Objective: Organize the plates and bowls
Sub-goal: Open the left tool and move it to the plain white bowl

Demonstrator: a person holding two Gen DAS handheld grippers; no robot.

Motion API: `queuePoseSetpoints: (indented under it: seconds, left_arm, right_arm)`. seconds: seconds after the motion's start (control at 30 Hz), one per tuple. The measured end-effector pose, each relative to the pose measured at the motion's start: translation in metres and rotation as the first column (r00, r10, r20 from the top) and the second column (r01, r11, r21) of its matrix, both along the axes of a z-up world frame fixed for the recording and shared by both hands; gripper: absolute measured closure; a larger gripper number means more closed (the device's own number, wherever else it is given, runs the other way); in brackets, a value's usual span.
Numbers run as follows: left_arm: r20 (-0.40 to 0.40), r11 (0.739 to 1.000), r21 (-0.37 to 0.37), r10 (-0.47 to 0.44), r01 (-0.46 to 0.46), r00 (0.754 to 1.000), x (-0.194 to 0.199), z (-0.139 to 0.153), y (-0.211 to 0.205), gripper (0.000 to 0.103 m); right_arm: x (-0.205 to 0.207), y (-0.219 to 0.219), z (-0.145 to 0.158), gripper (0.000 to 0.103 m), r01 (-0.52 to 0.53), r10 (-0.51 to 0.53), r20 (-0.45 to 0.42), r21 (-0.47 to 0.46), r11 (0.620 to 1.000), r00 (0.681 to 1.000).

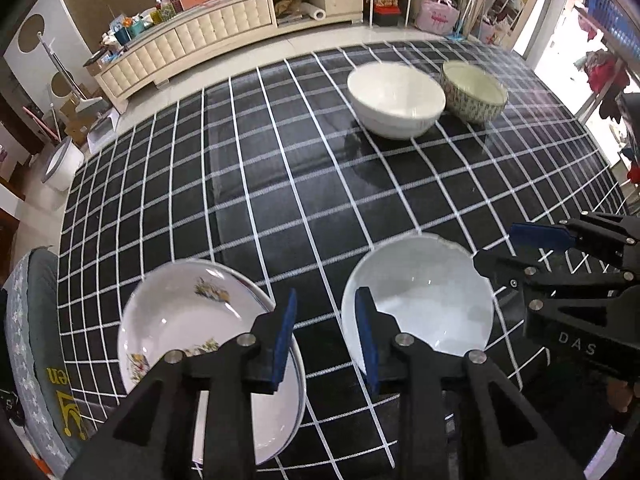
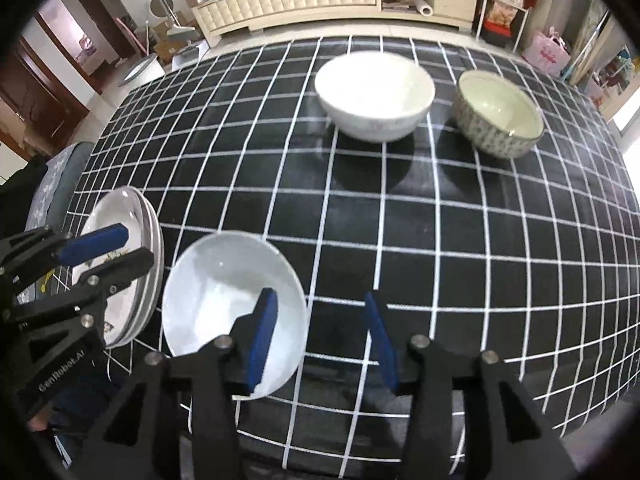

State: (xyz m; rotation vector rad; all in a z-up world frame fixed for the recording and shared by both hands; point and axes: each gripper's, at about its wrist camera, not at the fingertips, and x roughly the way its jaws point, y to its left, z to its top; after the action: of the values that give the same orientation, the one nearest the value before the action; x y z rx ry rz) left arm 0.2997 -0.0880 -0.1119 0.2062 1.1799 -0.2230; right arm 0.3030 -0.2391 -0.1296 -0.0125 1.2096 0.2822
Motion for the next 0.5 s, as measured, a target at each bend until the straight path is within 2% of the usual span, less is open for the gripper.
queuePoseSetpoints:
  seconds: [0.1,0.27,0.37,0.5]
  left_arm:
    - [0.018,1.0,0.003,-0.001,0.001,1.0,0.009,0.011,-0.001,0.067]
    - [0.042,1.0,0.013,-0.007,0.007,0.999,0.03,0.025,-0.006,0.066]
    - [0.061,1.0,0.028,-0.008,0.006,0.998,0.045,0.031,-0.011,0.055]
    - [0.066,0.999,0.035,-0.019,0.017,0.998,0.065,0.033,-0.018,0.054]
  right_arm:
    - [0.007,-0.003,0.009,0.041,0.003,-0.003,0.021,0.001,1.0,1.0]
    - [0.028,-0.01,0.023,0.039,0.019,-0.02,0.044,0.003,1.0,0.999]
    - [0.042,-0.015,0.028,0.038,0.04,-0.04,0.065,0.005,0.999,0.997]
    - [0.062,-0.02,0.029,0.038,0.059,-0.06,0.065,0.021,0.998,0.996]
